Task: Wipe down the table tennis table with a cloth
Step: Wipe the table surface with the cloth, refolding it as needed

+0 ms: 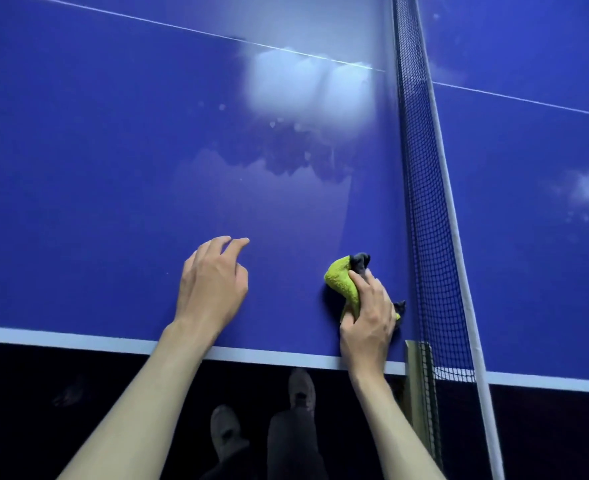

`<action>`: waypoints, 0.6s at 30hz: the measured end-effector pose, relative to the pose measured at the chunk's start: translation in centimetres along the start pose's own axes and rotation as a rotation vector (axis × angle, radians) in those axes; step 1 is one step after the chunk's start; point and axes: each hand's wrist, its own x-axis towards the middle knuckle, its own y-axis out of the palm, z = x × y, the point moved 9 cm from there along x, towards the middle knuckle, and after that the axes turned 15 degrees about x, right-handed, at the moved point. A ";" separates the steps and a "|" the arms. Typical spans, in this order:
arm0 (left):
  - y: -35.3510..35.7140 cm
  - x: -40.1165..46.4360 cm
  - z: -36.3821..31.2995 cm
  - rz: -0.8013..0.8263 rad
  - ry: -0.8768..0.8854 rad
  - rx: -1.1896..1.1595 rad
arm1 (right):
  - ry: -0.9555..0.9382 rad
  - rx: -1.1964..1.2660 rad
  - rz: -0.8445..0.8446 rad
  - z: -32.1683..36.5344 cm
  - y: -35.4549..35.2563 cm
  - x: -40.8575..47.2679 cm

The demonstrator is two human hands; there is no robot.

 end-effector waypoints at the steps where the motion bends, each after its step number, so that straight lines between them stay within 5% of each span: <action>1: 0.2 -0.4 0.1 0.004 -0.003 -0.002 | 0.001 -0.012 0.010 0.0 -0.2 -1.7; 9: 1.7 -2.2 -2.0 0.019 -0.002 -0.018 | -0.043 -0.025 0.119 -1.1 -2.0 -9.1; 18: 1.6 -3.4 -3.0 0.004 -0.013 0.009 | -0.084 0.010 0.053 -2.0 -1.6 3.5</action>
